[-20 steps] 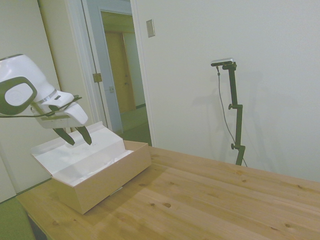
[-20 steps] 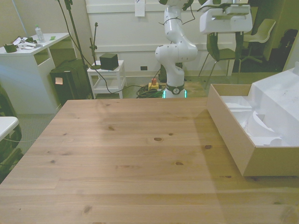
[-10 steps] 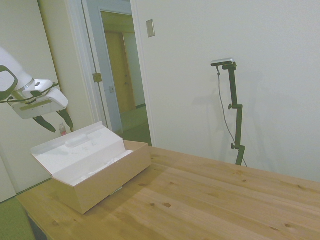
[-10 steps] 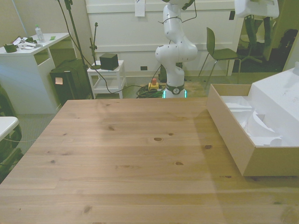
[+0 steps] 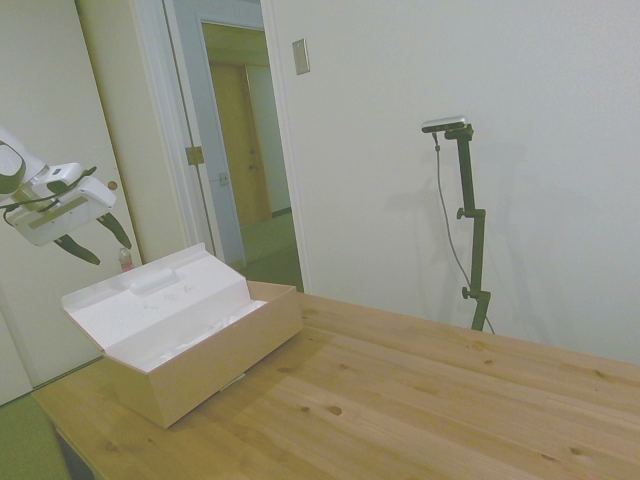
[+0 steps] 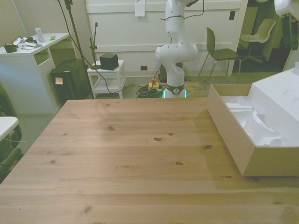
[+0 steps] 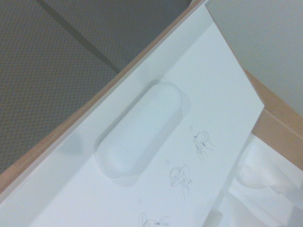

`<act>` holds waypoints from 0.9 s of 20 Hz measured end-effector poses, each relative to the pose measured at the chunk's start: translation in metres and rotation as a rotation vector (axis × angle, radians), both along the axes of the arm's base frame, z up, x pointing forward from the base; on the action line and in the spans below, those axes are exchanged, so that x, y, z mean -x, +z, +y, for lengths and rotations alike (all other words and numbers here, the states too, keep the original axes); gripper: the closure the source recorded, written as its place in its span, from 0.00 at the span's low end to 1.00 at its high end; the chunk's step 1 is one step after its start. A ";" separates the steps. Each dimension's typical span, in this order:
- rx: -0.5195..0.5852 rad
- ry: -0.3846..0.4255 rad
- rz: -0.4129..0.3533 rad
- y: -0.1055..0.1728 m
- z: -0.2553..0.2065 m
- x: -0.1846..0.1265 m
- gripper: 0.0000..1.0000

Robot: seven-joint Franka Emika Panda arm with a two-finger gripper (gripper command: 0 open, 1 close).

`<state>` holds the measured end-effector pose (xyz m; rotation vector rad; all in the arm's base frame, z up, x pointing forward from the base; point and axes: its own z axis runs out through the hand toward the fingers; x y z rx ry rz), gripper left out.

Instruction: Close the box

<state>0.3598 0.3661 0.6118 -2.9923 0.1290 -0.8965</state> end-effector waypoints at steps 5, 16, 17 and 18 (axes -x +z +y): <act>0.093 0.018 -0.028 -0.031 0.042 -0.006 0.00; 0.166 0.057 -0.049 -0.057 0.104 0.001 0.00; 0.157 0.062 -0.041 -0.053 0.110 0.004 0.00; 0.150 0.065 -0.034 -0.049 0.116 0.005 0.00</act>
